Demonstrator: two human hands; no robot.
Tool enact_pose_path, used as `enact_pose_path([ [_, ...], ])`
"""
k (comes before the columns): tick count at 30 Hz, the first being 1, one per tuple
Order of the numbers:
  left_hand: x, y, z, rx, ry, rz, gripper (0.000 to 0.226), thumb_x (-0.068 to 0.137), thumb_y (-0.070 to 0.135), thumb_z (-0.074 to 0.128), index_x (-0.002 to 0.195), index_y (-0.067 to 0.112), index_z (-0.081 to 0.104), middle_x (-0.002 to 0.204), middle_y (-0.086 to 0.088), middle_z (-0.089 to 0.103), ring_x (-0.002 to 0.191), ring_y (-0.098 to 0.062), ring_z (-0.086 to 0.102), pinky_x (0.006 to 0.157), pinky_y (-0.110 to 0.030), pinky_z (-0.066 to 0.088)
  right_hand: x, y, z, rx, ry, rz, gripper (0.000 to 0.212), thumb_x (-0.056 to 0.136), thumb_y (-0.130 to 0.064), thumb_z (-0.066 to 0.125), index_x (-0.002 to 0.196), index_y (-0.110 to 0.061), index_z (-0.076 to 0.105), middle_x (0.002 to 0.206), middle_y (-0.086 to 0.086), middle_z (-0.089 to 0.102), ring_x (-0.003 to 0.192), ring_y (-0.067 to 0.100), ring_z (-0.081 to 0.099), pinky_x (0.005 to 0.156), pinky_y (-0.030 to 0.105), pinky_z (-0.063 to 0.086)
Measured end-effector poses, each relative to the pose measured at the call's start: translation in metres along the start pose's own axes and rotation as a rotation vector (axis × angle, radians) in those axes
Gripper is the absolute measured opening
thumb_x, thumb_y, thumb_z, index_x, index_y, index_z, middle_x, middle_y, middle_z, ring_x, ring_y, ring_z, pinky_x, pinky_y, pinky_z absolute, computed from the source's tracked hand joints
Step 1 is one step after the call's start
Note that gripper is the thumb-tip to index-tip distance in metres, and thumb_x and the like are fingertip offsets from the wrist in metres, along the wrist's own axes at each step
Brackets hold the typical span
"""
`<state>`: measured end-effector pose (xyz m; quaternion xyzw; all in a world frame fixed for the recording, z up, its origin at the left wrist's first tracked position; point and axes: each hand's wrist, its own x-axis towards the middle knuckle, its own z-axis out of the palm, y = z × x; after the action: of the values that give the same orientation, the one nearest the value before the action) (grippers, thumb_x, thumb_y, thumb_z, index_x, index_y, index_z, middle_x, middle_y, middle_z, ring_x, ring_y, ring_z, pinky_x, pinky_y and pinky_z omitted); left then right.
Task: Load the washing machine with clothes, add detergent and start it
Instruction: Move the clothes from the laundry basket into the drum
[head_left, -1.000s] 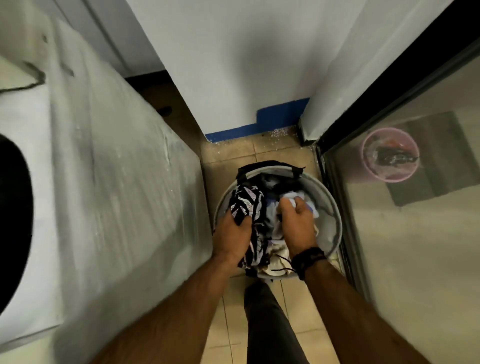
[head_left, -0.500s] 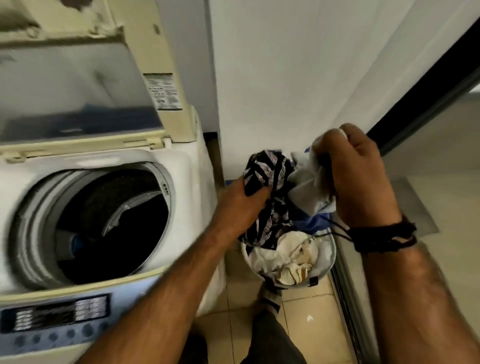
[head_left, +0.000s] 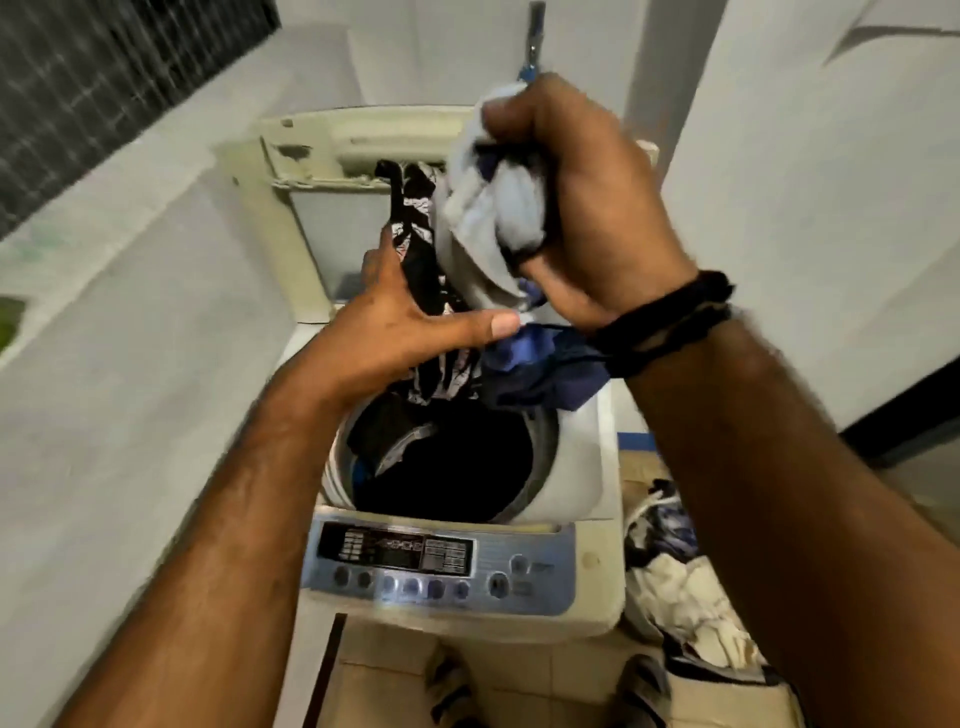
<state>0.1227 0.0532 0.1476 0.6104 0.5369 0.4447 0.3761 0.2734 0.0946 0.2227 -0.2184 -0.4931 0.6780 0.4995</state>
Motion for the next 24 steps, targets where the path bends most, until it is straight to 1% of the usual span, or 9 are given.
enact_pose_path([
  [3,0.007,-0.017,-0.025,0.066,0.258,0.029,0.076,0.06,0.049,0.088,0.126,0.033,0.053,0.12,-0.001,0.066,0.113,-0.018,0.064,0.093,-0.048,0.053,0.009,0.028,0.028,-0.03,-0.113,-0.026,0.016,0.082,-0.01,0.053,0.084,0.005,0.058,0.086,0.023,0.055,0.08,0.032,0.051,0.082,0.046,0.04],
  [5,0.009,-0.028,-0.033,0.192,0.416,0.013,0.062,0.061,0.05,0.082,0.117,0.035,0.059,0.11,-0.002,0.065,0.102,-0.018,0.066,0.087,-0.045,0.055,0.011,0.039,0.033,-0.071,-0.134,-0.027,0.021,0.086,-0.009,0.055,0.094,0.01,0.058,0.089,0.024,0.058,0.084,0.033,0.055,0.084,0.049,0.044],
  [7,0.004,-0.041,-0.033,0.35,0.529,-0.013,0.051,0.067,0.05,0.075,0.113,0.034,0.06,0.103,-0.002,0.058,0.094,-0.017,0.063,0.083,-0.035,0.054,0.011,0.052,0.03,-0.132,-0.098,0.029,0.026,0.093,-0.01,0.059,0.11,0.009,0.056,0.096,0.021,0.062,0.089,0.03,0.062,0.088,0.052,0.052],
  [9,-0.001,-0.063,-0.027,0.423,0.559,-0.046,0.05,0.075,0.049,0.072,0.119,0.031,0.058,0.104,-0.005,0.054,0.095,-0.019,0.06,0.081,-0.032,0.051,0.01,0.074,0.018,-0.323,-0.038,0.056,0.027,0.098,-0.018,0.059,0.118,0.0,0.059,0.102,0.009,0.068,0.092,0.019,0.068,0.089,0.042,0.057],
  [12,-0.01,-0.113,-0.02,0.472,0.34,-0.214,0.063,0.077,0.055,0.066,0.134,0.03,0.052,0.122,-0.01,0.056,0.108,-0.024,0.059,0.091,-0.038,0.051,0.009,0.126,-0.014,-0.969,-0.047,0.165,0.057,0.089,-0.057,0.057,0.129,-0.016,0.058,0.122,0.004,0.066,0.11,0.018,0.064,0.098,0.044,0.053],
  [13,-0.014,-0.129,-0.019,0.541,0.188,-0.321,0.066,0.077,0.054,0.066,0.137,0.031,0.05,0.129,-0.012,0.054,0.113,-0.029,0.058,0.096,-0.042,0.05,0.006,0.144,-0.03,-1.193,-0.097,0.278,0.067,0.086,-0.062,0.056,0.136,-0.018,0.053,0.132,0.009,0.06,0.12,0.025,0.058,0.103,0.046,0.048],
  [15,-0.03,-0.152,-0.015,0.639,-0.074,-0.51,0.059,0.082,0.042,0.068,0.138,0.029,0.053,0.136,-0.011,0.054,0.114,-0.03,0.06,0.099,-0.04,0.049,-0.007,0.173,-0.057,-1.418,-0.191,0.482,0.069,0.089,-0.053,0.06,0.146,-0.017,0.045,0.144,0.013,0.049,0.131,0.032,0.048,0.109,0.042,0.041],
  [18,-0.047,-0.169,-0.007,0.618,-0.067,-0.518,0.038,0.088,0.038,0.064,0.124,0.027,0.064,0.122,-0.001,0.067,0.104,-0.022,0.065,0.093,-0.034,0.051,-0.033,0.189,-0.082,-1.37,-0.197,0.558,0.055,0.093,-0.042,0.063,0.14,-0.016,0.053,0.14,0.009,0.054,0.129,0.028,0.051,0.107,0.037,0.042],
  [24,-0.033,-0.159,0.033,0.592,-0.063,-0.465,0.028,0.089,0.041,0.059,0.112,0.029,0.067,0.11,0.006,0.069,0.103,-0.019,0.064,0.091,-0.036,0.051,-0.062,0.18,-0.122,-1.213,-0.048,0.572,0.039,0.095,-0.035,0.064,0.128,-0.015,0.063,0.129,0.006,0.063,0.117,0.023,0.058,0.097,0.03,0.043],
])
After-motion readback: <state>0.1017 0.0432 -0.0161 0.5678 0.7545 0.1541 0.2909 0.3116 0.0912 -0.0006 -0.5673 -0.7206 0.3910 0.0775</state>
